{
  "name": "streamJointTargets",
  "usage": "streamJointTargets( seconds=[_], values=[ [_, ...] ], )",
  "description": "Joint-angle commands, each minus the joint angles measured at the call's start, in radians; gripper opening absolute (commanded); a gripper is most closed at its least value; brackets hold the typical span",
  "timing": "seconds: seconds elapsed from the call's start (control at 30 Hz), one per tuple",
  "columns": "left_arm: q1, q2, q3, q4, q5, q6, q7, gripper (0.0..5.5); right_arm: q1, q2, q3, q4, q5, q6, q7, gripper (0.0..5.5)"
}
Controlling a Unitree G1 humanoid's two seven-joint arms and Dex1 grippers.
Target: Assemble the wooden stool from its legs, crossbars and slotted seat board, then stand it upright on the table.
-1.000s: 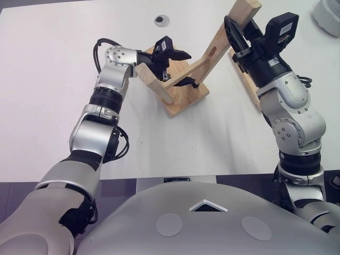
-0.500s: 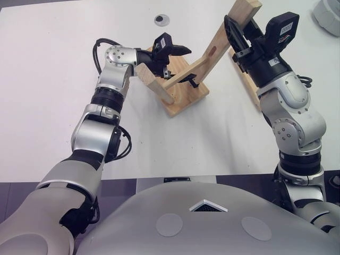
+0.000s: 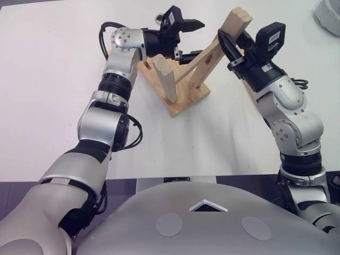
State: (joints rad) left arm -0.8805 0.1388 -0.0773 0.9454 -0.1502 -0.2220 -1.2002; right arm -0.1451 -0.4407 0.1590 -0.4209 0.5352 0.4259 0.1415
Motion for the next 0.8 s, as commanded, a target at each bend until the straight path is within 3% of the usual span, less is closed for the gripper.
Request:
streamJointTargets(
  seconds=[0.03,0.2,0.43,0.57,0.67,0.8],
  values=[
    [-0.053,-0.012,-0.003,0.01,0.005,-0.039,-0.015,4.24,0.137,-0.058,0.102,0.128,-0.107,0.18,0.017,1.23],
    [-0.024,0.048,-0.028,0.09,0.08,-0.115,0.036,4.24,0.139,-0.061,0.099,0.128,-0.111,0.18,0.014,1.23],
    [-0.061,0.099,0.051,0.05,0.014,-0.143,0.053,4.24,0.143,-0.04,0.059,0.162,-0.072,0.185,0.013,1.23],
    [-0.046,0.045,0.106,-0.162,-0.136,-0.004,0.019,4.24,0.127,-0.045,0.038,0.2,-0.059,0.178,0.044,1.23],
    [0.016,0.031,0.07,-0.361,-0.21,0.14,-0.021,4.24,0.123,-0.04,0.027,0.208,-0.054,0.185,0.058,1.23],
    [0.07,0.043,-0.004,-0.449,-0.176,0.194,-0.045,4.24,0.119,-0.026,0.022,0.216,-0.045,0.197,0.071,1.23]
  ],
)
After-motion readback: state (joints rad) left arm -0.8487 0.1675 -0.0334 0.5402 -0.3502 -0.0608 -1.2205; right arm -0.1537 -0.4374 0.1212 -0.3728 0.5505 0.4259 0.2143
